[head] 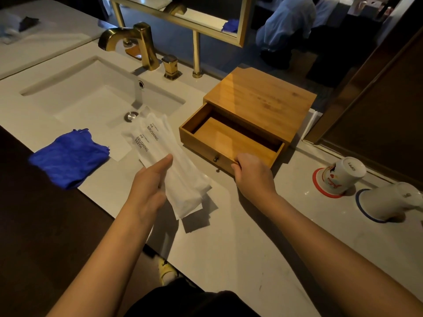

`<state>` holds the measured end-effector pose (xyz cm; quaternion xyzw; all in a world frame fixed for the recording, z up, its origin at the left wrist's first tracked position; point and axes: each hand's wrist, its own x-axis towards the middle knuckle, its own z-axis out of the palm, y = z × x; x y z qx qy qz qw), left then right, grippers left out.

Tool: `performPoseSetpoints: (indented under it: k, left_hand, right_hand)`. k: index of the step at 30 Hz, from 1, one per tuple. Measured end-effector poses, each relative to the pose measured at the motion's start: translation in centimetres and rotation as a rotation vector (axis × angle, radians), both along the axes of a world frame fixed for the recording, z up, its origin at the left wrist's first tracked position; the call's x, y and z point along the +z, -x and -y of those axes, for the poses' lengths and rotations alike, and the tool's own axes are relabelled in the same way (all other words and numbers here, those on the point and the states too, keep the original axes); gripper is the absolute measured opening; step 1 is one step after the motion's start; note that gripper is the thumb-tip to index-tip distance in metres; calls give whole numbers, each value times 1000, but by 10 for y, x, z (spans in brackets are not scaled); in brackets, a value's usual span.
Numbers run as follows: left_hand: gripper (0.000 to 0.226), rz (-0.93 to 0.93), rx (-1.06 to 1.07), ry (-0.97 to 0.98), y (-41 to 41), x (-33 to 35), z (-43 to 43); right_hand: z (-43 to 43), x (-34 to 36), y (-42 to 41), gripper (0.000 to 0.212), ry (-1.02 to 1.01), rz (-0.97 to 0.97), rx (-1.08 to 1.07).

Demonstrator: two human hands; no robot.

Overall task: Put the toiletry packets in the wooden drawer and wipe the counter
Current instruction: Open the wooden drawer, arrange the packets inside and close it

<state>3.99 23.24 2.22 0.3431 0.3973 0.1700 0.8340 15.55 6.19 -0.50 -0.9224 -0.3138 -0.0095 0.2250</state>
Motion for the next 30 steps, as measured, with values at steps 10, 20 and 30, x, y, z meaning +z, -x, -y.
performPoseSetpoints:
  k: [10, 20, 30]
  left_hand:
    - [19, 28, 5, -6, 6, 11, 3]
    - [17, 26, 17, -12, 11, 13, 4]
    - [20, 0, -23, -19, 11, 10, 4]
  right_hand:
    - [-5, 3, 33, 12, 13, -110, 23]
    - [-11, -6, 64, 15, 4, -182, 48]
    - [-13, -7, 81, 17, -52, -205, 50]
